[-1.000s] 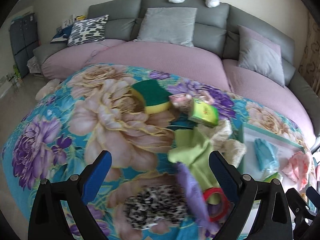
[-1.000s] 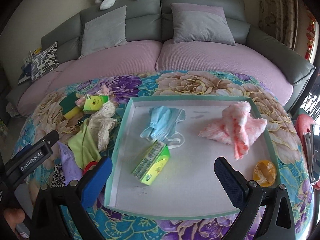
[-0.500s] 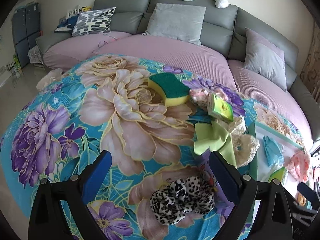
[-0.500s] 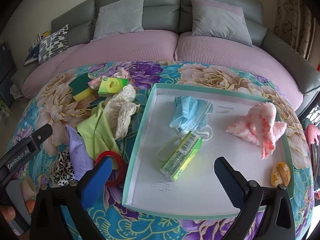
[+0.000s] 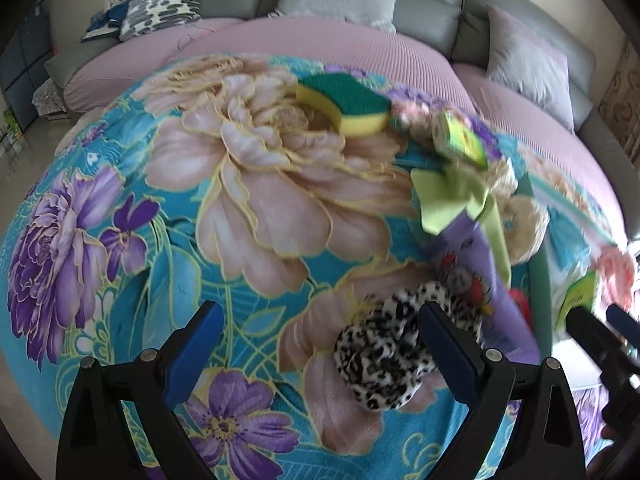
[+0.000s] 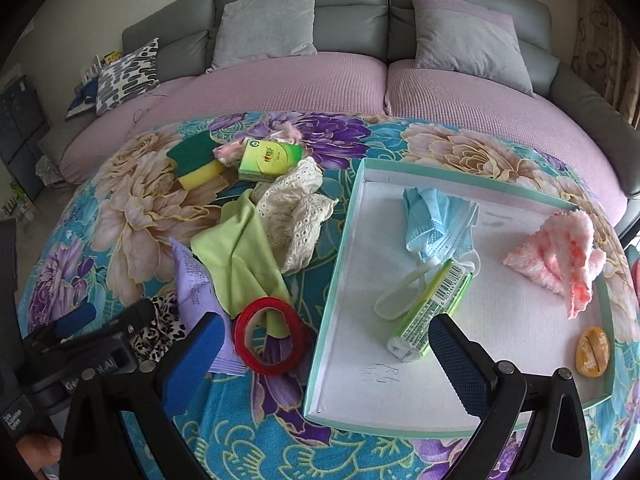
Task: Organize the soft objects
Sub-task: 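Grasp the leopard-print scrunchie with the left tool while the right tool approaches the pile, then grasp the purple wrapped packet with the right tool while the left tool holds the scrunchie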
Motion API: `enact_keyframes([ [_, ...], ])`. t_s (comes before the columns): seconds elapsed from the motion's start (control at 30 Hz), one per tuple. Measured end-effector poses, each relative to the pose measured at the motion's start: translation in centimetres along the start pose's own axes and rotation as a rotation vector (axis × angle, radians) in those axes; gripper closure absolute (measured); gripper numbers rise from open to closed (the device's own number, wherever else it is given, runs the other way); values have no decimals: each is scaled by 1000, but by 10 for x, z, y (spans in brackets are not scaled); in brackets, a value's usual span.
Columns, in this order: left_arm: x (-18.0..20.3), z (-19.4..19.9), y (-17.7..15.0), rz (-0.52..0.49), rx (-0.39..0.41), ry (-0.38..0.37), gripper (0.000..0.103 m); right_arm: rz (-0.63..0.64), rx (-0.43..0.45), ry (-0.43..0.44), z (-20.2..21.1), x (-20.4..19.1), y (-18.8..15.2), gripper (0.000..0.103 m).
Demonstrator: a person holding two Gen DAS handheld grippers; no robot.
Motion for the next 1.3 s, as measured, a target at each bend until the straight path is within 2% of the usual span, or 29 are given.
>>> enact_keyframes([
  [0.17,11,-14,-6,-29,-48,-37,5,-18,-3,-7,-2,5,0,0],
  [0.47,29,-21,-5,-109,-57,-15,7,-32,-8,17,-3,7,2,0],
  [0.53,34,-20,-4,-122,-51,-29,16,-34,-10,27,-3,7,1,0],
  [0.6,39,-18,-2,-134,-42,-57,30,-33,-15,40,-4,5,1,0],
  [0.73,49,-16,0,-170,-30,-83,47,-22,-22,48,-6,0,-1,0],
  [0.8,54,-16,1,-177,-24,-112,63,-19,-20,53,-6,-1,-1,0],
  [0.83,56,-16,1,-180,-22,-126,67,-19,-19,57,-5,-2,-1,0],
  [1.1,55,-15,2,-167,-11,-163,72,12,-34,156,-11,-25,-6,0],
  [1.3,44,-15,4,-140,-8,-167,73,29,-56,209,-15,-36,-10,15],
])
Point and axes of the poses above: each gripper's, at about its wrist camera, not at the fingertips, and z roughly against the way its jaws point, x to its right, y to its top, the point moved 7 cm from there along -z, roughly the way its jaws point, and after that the axes turned 14 degrees about -z, right-handed, at the moved point
